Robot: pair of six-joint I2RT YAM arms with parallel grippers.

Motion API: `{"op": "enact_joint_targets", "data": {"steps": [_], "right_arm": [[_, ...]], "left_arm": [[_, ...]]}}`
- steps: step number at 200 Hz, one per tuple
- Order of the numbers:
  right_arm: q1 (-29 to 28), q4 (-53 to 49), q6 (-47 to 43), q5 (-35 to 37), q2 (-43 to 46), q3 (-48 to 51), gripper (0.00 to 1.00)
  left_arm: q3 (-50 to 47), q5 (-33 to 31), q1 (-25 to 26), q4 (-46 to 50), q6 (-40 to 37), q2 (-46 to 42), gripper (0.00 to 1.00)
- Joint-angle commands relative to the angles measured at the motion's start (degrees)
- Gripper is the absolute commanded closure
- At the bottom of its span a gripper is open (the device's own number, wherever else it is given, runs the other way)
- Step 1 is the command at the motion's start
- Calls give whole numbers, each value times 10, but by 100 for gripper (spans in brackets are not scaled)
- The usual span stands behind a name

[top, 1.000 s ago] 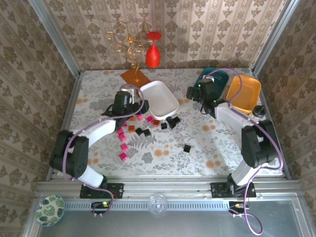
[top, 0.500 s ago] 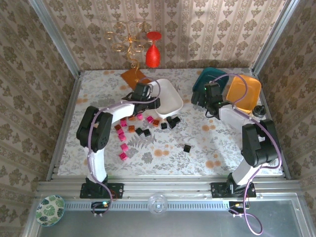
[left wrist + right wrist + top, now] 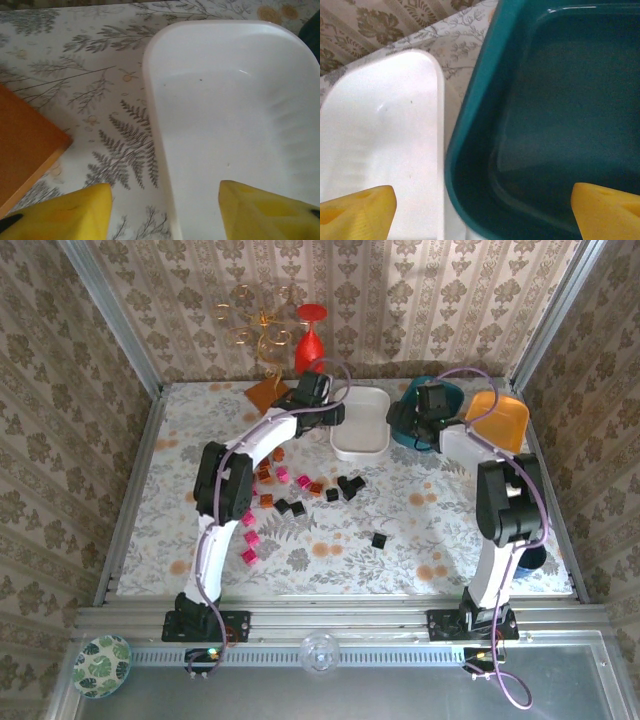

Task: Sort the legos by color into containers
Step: Move the container to the top-center of the table.

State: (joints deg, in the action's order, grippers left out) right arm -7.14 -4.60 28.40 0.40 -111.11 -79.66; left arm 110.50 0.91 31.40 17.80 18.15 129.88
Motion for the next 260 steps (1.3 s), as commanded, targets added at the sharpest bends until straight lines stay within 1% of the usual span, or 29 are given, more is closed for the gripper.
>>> {"op": "enact_joint_targets", "data": {"steps": [1,24,40,57,75,91,111,137,147,157,187,204,235,248,260], "right_arm": [[26,-1,28,-92,-58,-60,8],[27,-61,14,-141,-123,-159,8],[27,-98,2,-188,-150,-190,8],[27,-103,-9,-242,-142,-167,8],[27,-126,-37,-284,-116,-137,8],[29,-173,-67,-309,-91,-112,10],[31,-187,-83,-337,-50,-53,12],[31,-181,-96,-341,15,17,12],[31,-168,-87,-338,30,25,12],[32,-155,-74,-327,25,16,11],[34,-177,-38,-205,-54,-86,8],[33,-189,-20,-173,-102,-142,6],[29,-177,3,-170,-156,-217,5],[27,-177,7,-198,-187,-261,5],[19,-179,6,-240,-216,-304,6]], "left_arm": [[-84,-34,-4,-4,-29,-103,36],[-227,-33,-3,-76,-9,-201,31],[-318,-30,-1,-121,11,-262,28],[-402,-32,2,-156,27,-312,26],[-473,-37,2,-182,39,-354,25],[-519,-41,2,-197,46,-379,25],[-557,-42,2,-201,50,-399,25],[-593,-46,5,-208,51,-430,24],[-602,-50,6,-210,51,-438,24],[-610,-51,6,-211,51,-443,24],[-623,-53,10,-202,55,-460,24],[-637,-57,15,-198,55,-479,24],[-654,-67,18,-188,51,-506,23],[-656,-70,18,-185,48,-512,23],[-657,-70,18,-183,48,-515,23]]}}
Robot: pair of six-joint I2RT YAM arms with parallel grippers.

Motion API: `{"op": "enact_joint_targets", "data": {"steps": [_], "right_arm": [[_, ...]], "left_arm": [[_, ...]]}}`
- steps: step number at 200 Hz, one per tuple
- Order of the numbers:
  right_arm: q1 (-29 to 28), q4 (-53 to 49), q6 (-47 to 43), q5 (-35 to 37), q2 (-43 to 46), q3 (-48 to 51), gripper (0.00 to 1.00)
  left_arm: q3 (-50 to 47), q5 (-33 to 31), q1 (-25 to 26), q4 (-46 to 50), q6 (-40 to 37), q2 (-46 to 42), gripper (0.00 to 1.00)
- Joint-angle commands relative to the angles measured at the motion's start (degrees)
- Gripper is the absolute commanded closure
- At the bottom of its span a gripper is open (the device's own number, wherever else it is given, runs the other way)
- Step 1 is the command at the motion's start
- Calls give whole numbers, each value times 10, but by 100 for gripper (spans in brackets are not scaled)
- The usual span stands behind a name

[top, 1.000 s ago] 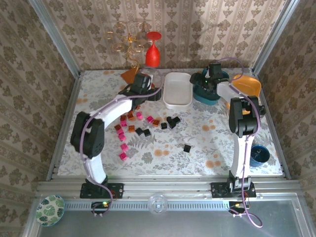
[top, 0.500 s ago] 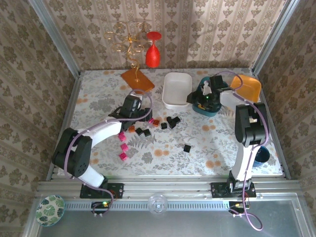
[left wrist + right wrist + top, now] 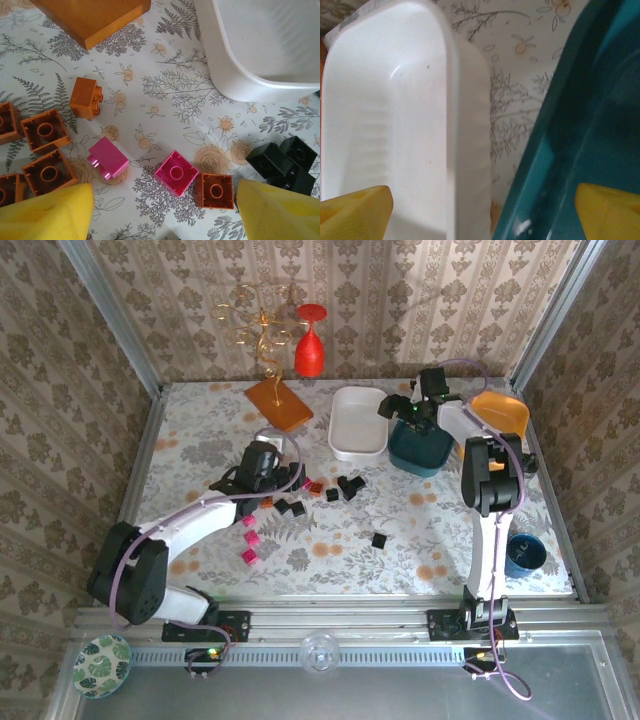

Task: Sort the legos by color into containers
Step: Move the container to the top-center of the table, then move the container to the top-right of the table.

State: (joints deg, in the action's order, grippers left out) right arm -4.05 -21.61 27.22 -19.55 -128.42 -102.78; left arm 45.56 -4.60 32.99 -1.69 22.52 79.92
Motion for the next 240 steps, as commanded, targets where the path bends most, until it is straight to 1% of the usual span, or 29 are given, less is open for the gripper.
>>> {"op": "enact_joint_targets", "data": {"steps": [1,25,34,42,49,64,76,93,112,133,157,175,196,224,230,240], "right_arm": [[-12,-9,18,-42,-45,-76,6],[-42,-36,-17,-81,-69,-136,6],[-50,-56,-34,-79,-70,-152,6],[-53,-72,-46,-62,-65,-157,6],[-53,-82,-52,-34,-55,-153,6],[-43,-89,-62,51,-14,-127,6],[-31,-82,-67,117,32,-82,5],[-8,-62,-66,193,90,-16,3],[23,-54,-58,246,127,35,1],[56,-51,-45,267,145,71,0],[93,-52,-28,263,140,86,0],[116,-63,-20,241,109,65,0],[136,-74,-21,176,60,21,0],[140,-89,-43,80,2,-49,0],[138,-106,-47,58,-5,-57,0],[134,-99,-54,29,-4,-51,1]], "left_arm": [[-8,-15,2,12,4,-15,23],[-12,-16,2,12,3,-14,23],[-13,-16,2,12,3,-14,23],[-15,-16,2,13,3,-15,23],[-16,-15,2,13,3,-16,23],[-20,-14,3,15,2,-21,23],[-24,-15,3,13,2,-25,23],[-31,-17,4,9,2,-34,23],[-40,-17,5,3,4,-42,23],[-48,-16,7,1,3,-51,23],[-53,-16,7,4,1,-61,23],[-58,-14,7,6,1,-69,22],[-64,-11,7,5,1,-78,22],[-67,-12,8,10,1,-81,22],[-68,-13,8,11,0,-82,22],[-70,-14,8,11,0,-81,22]]}}
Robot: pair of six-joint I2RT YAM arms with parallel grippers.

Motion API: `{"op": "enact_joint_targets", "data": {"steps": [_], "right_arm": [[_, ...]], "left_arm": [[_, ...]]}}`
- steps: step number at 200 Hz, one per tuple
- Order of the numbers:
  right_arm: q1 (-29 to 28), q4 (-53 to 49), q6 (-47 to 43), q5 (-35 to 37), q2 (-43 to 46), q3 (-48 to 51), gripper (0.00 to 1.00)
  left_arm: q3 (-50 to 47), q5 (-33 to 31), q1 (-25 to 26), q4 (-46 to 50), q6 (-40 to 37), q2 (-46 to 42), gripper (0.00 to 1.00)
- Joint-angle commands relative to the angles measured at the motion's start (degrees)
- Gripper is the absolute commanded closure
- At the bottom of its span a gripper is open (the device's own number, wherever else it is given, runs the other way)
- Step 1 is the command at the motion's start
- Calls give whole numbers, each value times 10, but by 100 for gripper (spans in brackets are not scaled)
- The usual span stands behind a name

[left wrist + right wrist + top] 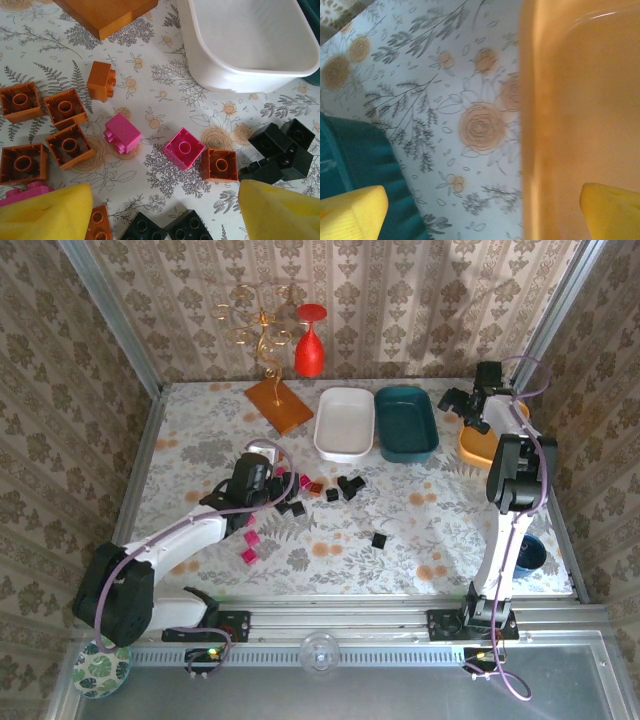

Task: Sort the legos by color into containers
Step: Move the container to the top-right of the table.

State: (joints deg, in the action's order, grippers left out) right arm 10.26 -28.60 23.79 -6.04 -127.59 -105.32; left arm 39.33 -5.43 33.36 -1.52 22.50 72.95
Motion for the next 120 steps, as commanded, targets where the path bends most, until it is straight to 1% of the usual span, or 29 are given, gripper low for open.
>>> {"op": "enact_joint_targets", "data": {"steps": [1,53,69,84,92,104,116,120], "right_arm": [[-10,-28,-20,-109,-12,-24,1],[-45,59,-29,-197,57,78,1],[-54,63,-37,-215,57,80,1],[-62,44,-56,-216,50,67,2],[-66,32,-68,-207,48,58,2],[-70,14,-82,-170,53,49,2],[-72,2,-91,-110,70,50,2],[-74,-2,-93,-78,79,53,2]], "left_arm": [[-8,-5,4,9,0,-12,22],[-12,3,5,-2,7,-1,22],[-14,2,5,-2,6,-2,22],[-16,1,5,-2,5,-3,22],[-18,0,5,0,5,-4,22],[-20,-1,5,3,3,-7,22],[-22,-3,5,7,1,-10,22],[-24,-3,5,8,1,-11,22]]}}
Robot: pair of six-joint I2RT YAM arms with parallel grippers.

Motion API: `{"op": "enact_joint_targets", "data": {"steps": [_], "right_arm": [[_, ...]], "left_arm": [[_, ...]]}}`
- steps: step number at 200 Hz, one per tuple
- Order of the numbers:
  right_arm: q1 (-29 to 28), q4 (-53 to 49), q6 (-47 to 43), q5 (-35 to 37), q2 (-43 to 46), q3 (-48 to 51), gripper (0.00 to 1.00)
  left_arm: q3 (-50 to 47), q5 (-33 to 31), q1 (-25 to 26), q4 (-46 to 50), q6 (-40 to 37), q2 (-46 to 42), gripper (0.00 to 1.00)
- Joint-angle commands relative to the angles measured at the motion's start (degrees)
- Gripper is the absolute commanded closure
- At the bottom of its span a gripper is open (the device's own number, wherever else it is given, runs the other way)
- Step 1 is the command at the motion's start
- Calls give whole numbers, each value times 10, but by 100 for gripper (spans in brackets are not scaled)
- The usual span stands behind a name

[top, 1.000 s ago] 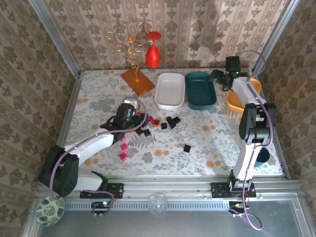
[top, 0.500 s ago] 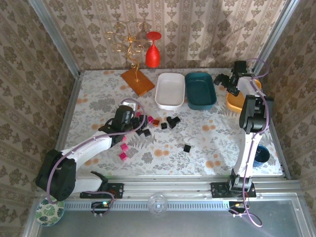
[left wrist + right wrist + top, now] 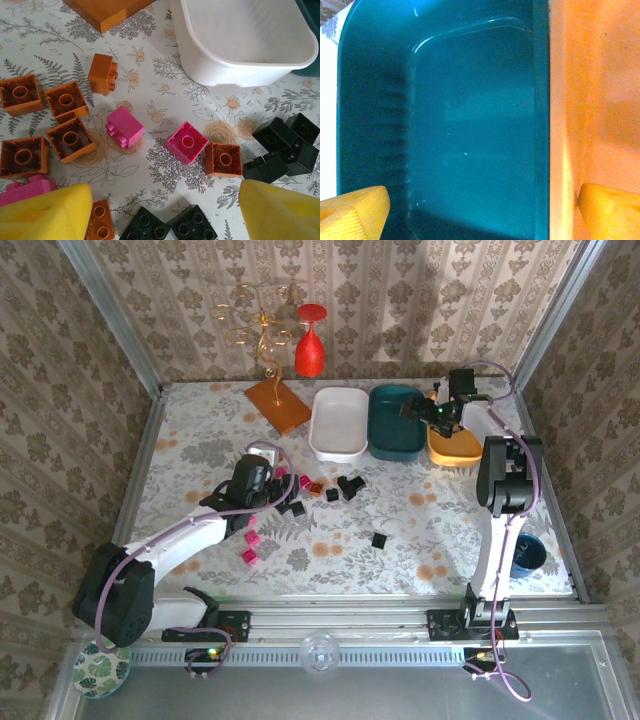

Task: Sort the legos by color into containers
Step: Move the container to the top-right of the table, then pick up the lego from the bottom-left of the table.

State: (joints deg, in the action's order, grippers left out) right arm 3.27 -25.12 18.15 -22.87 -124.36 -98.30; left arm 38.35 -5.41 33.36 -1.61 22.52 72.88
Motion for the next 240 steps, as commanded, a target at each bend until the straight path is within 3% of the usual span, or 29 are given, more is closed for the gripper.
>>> {"op": "enact_joint_targets", "data": {"steps": [1,34,53,90,107,129,155,168,198,240], "right_arm": [[-5,-37,-37,98,49,-17,2],[-57,-21,-60,318,158,65,1],[-117,8,-59,365,237,159,1],[-242,61,-14,357,357,334,1],[-299,67,-2,346,382,379,1],[-354,74,6,313,412,412,1],[-394,74,2,290,434,430,1],[-398,91,0,281,438,443,1],[-399,142,0,275,436,479,1],[-399,175,2,266,444,512,1]], "left_arm": [[-15,-3,5,9,1,-11,22],[-35,-15,1,15,-1,-25,20],[-41,-15,-6,27,-6,-35,20],[-57,12,-64,61,11,-59,19],[-62,23,-111,87,27,-67,19],[-70,-5,-120,148,33,-92,19],[-100,-45,-76,242,69,-151,15],[-120,-65,-27,286,105,-188,14],[-151,-69,23,365,181,-255,13],[-179,-58,70,404,263,-257,16]]}}
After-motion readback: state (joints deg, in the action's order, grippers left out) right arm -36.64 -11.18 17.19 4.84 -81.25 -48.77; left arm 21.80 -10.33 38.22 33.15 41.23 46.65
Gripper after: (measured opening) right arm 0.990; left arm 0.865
